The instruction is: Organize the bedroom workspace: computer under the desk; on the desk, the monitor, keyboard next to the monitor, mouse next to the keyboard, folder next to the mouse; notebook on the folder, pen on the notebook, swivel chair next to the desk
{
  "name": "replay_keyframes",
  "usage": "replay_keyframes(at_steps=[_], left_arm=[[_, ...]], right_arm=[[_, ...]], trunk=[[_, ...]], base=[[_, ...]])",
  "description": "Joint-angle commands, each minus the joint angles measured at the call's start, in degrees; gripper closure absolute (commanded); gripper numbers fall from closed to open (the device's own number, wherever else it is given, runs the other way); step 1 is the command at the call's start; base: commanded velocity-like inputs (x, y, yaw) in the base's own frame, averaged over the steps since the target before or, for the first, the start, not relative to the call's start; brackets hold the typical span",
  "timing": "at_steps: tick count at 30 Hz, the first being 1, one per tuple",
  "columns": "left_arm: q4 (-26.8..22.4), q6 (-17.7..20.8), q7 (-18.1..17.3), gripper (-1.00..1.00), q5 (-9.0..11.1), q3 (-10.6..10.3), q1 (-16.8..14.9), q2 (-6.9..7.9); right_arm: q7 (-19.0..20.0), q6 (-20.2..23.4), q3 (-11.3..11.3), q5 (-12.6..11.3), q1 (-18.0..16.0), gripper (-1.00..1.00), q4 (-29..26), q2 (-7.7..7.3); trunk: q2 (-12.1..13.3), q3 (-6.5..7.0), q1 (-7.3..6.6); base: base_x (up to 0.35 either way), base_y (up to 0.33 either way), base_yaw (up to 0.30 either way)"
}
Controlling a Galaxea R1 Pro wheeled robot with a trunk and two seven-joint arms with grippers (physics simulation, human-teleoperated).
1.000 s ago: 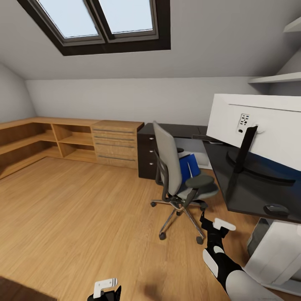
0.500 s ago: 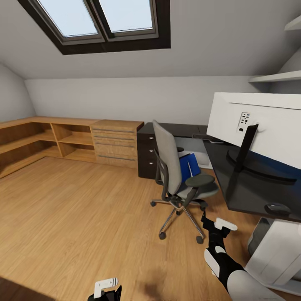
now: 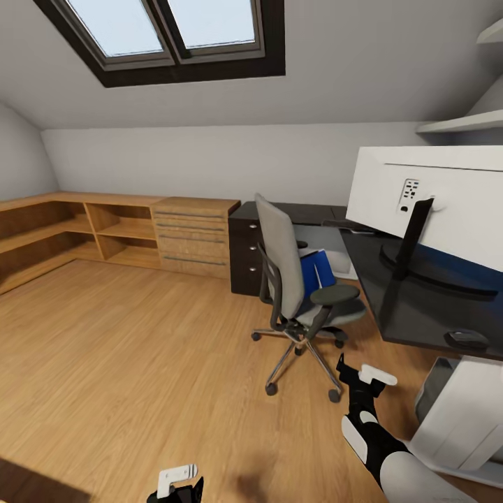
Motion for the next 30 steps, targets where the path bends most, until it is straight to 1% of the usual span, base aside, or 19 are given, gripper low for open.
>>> replay_keyframes(at_steps=[1,9,16,22,24,27,28,30], left_arm=[[-0.09,0.3,-0.12,-1.0,0.59,0.05,-0.01,-0.04],[-0.09,0.3,-0.14,-1.0,0.57,-0.47,-0.01,-0.07],[-0.09,0.3,-0.2,-1.0,0.55,-0.69,-0.01,-0.04],[-0.09,0.3,-0.28,-1.0,0.51,-0.72,-0.01,-0.03],[-0.09,0.3,-0.3,-1.0,0.51,-0.72,-0.01,-0.03],[-0.09,0.3,-0.31,-1.0,0.5,-0.73,-0.01,-0.01],[-0.09,0.3,-0.31,-1.0,0.5,-0.73,-0.01,0.02],[-0.09,0.3,-0.31,-1.0,0.5,-0.73,-0.01,0.07]], right_arm=[[0.03,-0.2,-0.01,-0.19,-0.03,-1.0,-0.01,0.0],[0.03,-0.2,-0.02,-0.21,-0.07,-1.0,-0.07,0.05],[-0.17,0.23,-0.06,-0.12,-0.1,-1.0,-0.38,0.07],[-1.96,1.08,-0.02,0.2,-0.21,-1.0,-1.43,0.02],[-2.49,2.05,-0.01,0.26,-0.54,-1.0,-2.31,-0.1],[-2.82,3.66,-0.01,0.29,-1.58,-1.0,-3.06,-0.54],[-2.9,4.23,-0.01,0.3,-2.26,-1.0,-3.21,-0.93],[-2.95,4.6,-0.01,0.31,-2.88,-1.0,-3.28,-1.31]], trunk=[[-0.44,-0.24,0.22],[-3.65,-1.68,1.97],[-3.65,-1.68,1.97],[-3.65,-1.68,1.97],[-3.65,-1.68,1.97],[-3.65,-1.68,1.97],[-3.65,-1.68,1.97],[-3.65,-1.68,1.97]], base=[[0.0,0.0,0.0],[0.0,0.0,0.0],[0.0,0.0,0.0],[0.0,0.0,0.0],[0.0,0.0,0.0],[0.0,0.0,0.0],[0.0,0.0,0.0],[0.0,0.0,0.0]])
